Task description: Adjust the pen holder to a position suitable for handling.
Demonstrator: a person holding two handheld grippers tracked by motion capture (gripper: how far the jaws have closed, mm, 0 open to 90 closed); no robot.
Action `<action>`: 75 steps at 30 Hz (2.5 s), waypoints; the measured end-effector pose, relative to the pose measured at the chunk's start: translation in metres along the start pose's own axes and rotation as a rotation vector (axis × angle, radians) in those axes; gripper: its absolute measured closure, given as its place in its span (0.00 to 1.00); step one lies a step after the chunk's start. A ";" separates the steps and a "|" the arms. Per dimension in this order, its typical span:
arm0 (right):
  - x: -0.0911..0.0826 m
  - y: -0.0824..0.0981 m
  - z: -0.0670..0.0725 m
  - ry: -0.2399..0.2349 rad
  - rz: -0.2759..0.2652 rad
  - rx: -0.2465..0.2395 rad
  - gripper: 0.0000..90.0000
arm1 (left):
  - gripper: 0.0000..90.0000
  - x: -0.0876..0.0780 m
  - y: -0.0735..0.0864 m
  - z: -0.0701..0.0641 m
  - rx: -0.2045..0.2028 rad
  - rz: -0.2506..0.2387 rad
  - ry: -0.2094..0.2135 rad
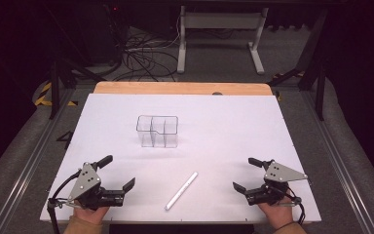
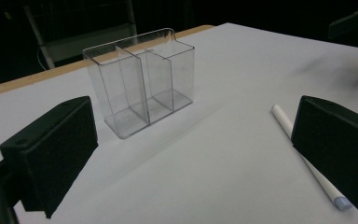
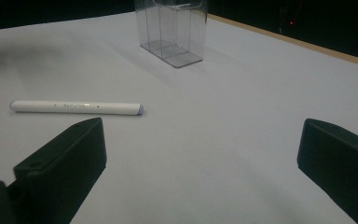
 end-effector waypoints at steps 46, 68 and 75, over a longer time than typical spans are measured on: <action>0.003 0.009 -0.004 0.019 0.038 0.021 0.03 | 0.02 0.073 -0.059 -0.036 0.023 0.076 0.205; 0.003 0.009 -0.004 0.017 0.038 0.018 0.03 | 0.03 0.091 -0.071 -0.054 -0.098 0.187 0.285; 0.003 0.009 -0.004 0.015 0.037 0.018 0.03 | 0.09 0.098 -0.079 -0.061 -0.150 0.251 0.304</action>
Point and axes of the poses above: each handheld gripper's, and its own axes: x roughly forward along the jaws, y roughly out of its underside, z roughly to its left, the point moved 2 cm from there along x, roughly forward along the jaws, and after that the axes turned 12 degrees about y, right-handed, at the moved point
